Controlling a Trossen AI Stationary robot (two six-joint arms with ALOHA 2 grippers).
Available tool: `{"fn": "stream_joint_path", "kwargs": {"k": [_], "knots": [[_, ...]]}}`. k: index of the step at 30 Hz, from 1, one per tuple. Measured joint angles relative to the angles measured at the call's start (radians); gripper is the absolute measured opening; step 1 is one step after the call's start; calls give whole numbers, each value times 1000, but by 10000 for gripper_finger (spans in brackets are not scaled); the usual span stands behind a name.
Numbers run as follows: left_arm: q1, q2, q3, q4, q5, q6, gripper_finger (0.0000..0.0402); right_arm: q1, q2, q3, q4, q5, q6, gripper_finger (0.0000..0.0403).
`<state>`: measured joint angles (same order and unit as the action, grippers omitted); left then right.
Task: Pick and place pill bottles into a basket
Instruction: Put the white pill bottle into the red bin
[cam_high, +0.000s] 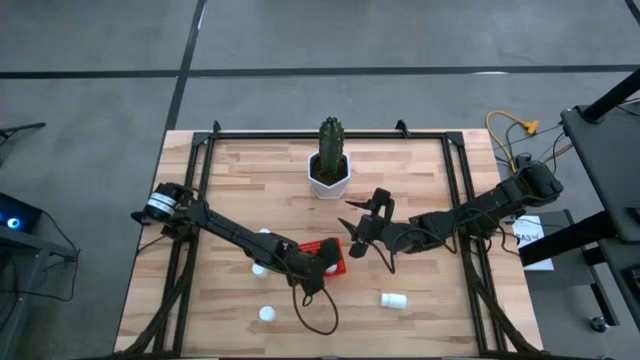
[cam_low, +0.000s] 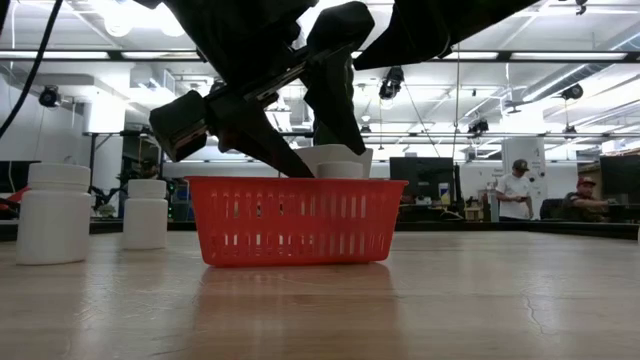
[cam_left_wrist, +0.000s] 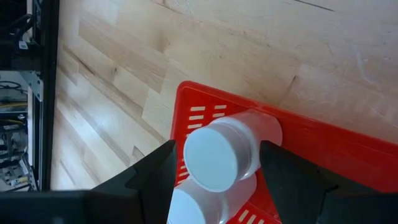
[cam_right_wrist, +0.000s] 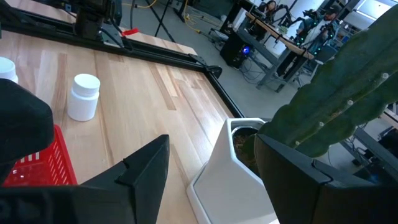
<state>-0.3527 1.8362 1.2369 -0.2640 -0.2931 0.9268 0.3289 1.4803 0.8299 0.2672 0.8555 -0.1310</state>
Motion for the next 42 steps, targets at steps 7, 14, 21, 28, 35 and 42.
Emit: {"fn": "stream_joint_path", "kwargs": {"k": [7,14,21,28,35,42], "knots": [[0,0,0,49,-23,4,210,0,0,0,0,0,0,226],[0,0,-1,46,-27,6,210,0,0,0,0,0,0,226],[0,0,-1,46,-63,6,210,0,0,0,0,0,0,226],[-23,-56,-2,9,-62,-54,210,0,0,0,0,0,-2,226],[-35,-159,-32,-19,-15,-144,210,3,0,0,-2,-31,-4,226],[-34,-366,-221,127,58,-232,210,7,0,0,-6,-169,1,226]]}}
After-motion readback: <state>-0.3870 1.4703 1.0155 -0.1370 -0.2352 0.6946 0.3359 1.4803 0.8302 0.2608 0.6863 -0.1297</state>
